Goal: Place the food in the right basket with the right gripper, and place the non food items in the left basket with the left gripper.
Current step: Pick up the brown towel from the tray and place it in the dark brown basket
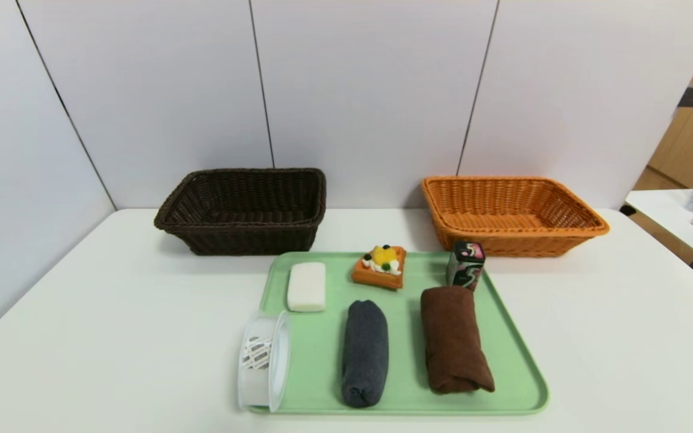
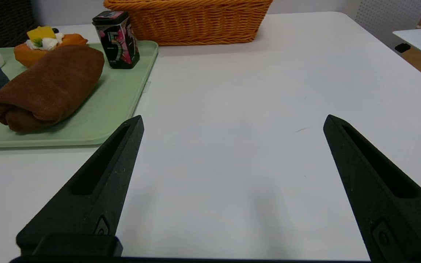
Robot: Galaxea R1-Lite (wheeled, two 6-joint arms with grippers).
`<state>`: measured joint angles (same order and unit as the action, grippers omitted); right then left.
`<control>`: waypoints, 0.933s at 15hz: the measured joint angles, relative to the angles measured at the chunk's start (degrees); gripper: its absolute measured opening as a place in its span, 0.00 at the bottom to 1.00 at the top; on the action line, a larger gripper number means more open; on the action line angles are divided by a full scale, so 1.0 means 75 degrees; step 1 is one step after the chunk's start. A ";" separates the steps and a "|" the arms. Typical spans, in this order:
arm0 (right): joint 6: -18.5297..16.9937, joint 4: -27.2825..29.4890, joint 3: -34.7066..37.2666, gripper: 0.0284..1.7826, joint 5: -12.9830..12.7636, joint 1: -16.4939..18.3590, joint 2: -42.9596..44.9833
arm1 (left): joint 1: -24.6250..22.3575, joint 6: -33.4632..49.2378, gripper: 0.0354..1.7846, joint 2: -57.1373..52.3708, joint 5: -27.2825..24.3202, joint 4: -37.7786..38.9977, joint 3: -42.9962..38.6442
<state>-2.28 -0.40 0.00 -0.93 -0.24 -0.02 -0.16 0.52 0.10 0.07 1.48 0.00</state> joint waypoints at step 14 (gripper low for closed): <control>-0.1343 0.3659 -0.7386 0.95 0.1188 -0.0502 -0.6568 | 0.0057 0.1182 0.94 0.5429 -0.0710 -0.3092 0.5769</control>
<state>-12.35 27.04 -55.39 7.98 -4.01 -49.29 0.27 9.39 40.81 -5.25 -21.71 43.26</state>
